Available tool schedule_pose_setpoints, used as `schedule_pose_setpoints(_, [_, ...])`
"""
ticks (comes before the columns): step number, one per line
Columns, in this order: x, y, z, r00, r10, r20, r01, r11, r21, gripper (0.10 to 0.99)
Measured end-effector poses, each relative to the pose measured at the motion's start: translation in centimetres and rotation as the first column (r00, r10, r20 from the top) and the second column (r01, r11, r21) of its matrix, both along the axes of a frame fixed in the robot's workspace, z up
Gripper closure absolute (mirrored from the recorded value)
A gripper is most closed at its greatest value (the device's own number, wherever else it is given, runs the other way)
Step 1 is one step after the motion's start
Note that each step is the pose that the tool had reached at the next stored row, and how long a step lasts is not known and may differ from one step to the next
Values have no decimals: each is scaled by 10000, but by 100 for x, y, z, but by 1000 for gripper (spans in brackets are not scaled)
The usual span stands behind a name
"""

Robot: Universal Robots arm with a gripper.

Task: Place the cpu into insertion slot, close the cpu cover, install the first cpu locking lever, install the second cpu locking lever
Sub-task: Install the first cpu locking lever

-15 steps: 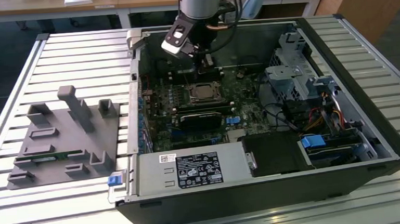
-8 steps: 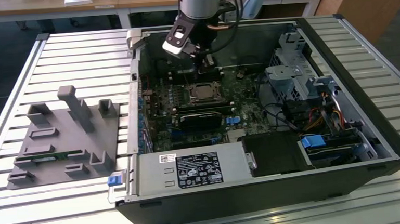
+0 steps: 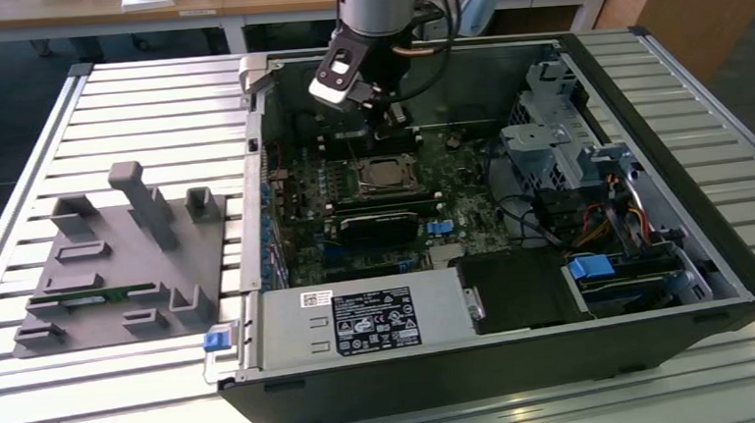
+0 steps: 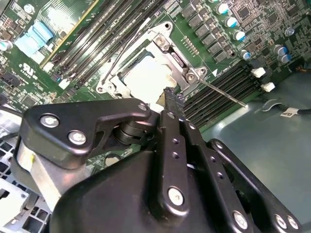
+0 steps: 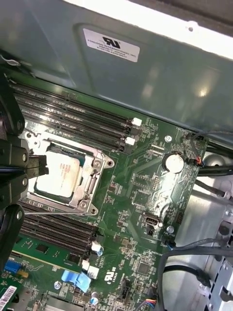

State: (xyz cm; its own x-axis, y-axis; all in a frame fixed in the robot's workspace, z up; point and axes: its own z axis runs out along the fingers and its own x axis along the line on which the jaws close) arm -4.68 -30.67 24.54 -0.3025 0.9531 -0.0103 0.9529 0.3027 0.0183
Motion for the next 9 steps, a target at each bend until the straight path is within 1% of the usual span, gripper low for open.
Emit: schedule_pose_setpoints(9, [0,0,0,9990,445,0,-445,9990,0,976])
